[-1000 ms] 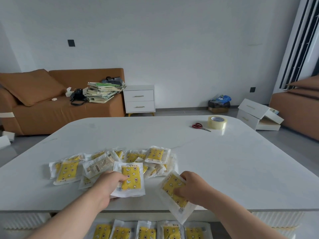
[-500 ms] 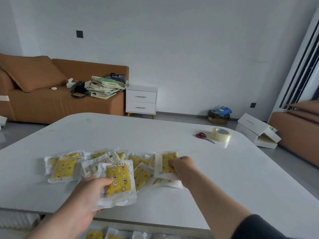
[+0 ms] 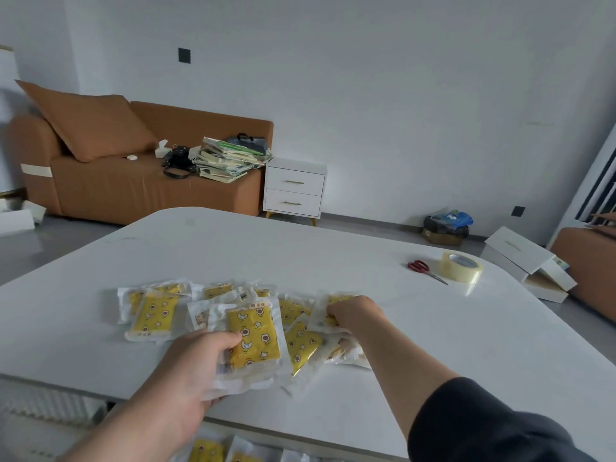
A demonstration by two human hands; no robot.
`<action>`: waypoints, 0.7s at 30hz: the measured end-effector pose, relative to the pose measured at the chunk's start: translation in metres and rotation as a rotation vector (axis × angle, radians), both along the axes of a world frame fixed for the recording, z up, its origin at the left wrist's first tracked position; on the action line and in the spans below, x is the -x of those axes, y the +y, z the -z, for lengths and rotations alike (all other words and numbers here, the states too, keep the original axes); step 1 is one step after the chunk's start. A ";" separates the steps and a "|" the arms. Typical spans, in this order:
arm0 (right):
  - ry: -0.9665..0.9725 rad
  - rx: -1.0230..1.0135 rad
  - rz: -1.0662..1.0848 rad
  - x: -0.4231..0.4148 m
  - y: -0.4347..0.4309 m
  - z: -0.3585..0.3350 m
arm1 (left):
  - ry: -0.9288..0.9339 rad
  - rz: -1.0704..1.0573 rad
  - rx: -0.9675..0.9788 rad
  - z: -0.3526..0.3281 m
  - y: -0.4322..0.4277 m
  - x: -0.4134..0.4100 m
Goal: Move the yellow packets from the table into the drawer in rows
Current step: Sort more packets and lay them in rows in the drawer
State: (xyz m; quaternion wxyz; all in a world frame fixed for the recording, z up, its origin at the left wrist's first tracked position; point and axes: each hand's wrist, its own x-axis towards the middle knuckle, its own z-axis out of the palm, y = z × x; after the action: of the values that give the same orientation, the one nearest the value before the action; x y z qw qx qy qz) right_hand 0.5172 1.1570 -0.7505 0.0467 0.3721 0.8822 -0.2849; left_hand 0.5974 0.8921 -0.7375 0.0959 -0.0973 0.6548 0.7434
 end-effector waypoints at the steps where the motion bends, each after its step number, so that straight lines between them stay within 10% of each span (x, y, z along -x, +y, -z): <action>1: -0.004 0.017 0.009 -0.001 -0.001 -0.001 | -0.093 0.036 -0.004 -0.015 0.026 -0.010; 9: 0.184 -0.085 -0.072 -0.010 0.005 0.008 | -0.051 0.037 0.016 -0.010 0.033 -0.010; 21: 0.585 0.460 0.063 -0.042 0.029 -0.002 | -0.070 0.042 0.026 0.000 0.032 -0.008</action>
State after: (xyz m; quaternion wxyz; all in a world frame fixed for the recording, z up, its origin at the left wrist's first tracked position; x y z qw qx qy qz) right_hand 0.5594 1.1857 -0.7480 -0.1337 0.2816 0.7593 -0.5713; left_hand 0.6050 0.9238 -0.7371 0.1329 -0.1107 0.6624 0.7289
